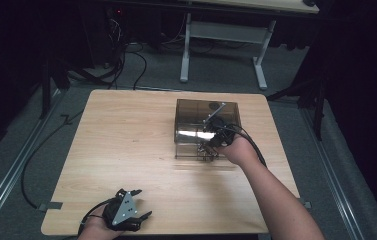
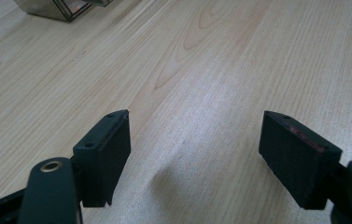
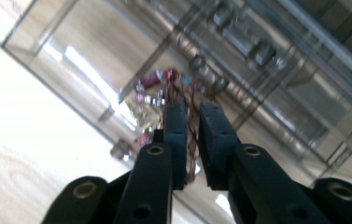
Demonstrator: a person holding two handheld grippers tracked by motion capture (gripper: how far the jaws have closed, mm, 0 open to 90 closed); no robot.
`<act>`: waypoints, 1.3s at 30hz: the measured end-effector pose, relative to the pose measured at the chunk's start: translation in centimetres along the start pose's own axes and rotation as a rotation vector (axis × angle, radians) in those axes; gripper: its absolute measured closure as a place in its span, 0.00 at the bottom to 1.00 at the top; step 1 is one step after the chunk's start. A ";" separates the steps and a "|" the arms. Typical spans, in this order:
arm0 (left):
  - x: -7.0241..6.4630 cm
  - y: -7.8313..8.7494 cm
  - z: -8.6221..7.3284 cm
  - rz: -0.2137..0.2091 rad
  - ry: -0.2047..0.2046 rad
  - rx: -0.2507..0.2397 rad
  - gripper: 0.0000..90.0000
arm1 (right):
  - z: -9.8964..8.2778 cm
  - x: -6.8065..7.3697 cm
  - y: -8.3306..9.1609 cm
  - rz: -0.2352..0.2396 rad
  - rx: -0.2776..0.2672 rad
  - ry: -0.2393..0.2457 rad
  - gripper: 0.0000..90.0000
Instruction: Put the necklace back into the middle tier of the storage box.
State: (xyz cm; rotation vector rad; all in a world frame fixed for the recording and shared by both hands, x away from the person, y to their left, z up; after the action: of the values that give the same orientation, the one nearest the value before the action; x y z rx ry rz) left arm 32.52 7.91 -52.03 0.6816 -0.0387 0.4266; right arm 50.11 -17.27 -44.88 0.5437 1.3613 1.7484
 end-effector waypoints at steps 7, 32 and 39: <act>0.0 0.0 0.0 -0.001 0.003 -0.008 0.28 | 1.0 1.3 -2.2 0.021 0.015 0.011 0.96; 0.0 0.1 0.1 -0.006 0.004 -0.013 0.28 | -1.7 0.6 1.8 0.042 -0.023 -0.030 0.87; 0.0 0.1 0.1 -0.008 0.010 -0.022 0.28 | -4.8 1.5 1.6 0.073 -0.047 -0.042 0.85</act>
State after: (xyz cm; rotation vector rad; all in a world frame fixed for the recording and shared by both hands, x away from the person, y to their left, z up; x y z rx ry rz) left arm 32.50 7.96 -51.85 0.6576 -0.0308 0.4212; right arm 45.12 -18.89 -45.13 0.6073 1.2820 1.8130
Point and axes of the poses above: each handheld gripper's, and its own axes: y roughly backward along the jaws, z roughly out of its top, x roughly to its left, the point moved 10 cm from there along -y, roughly forward along the jaws, and after that the axes turned 6 degrees about -z, right-handed, at the moved point
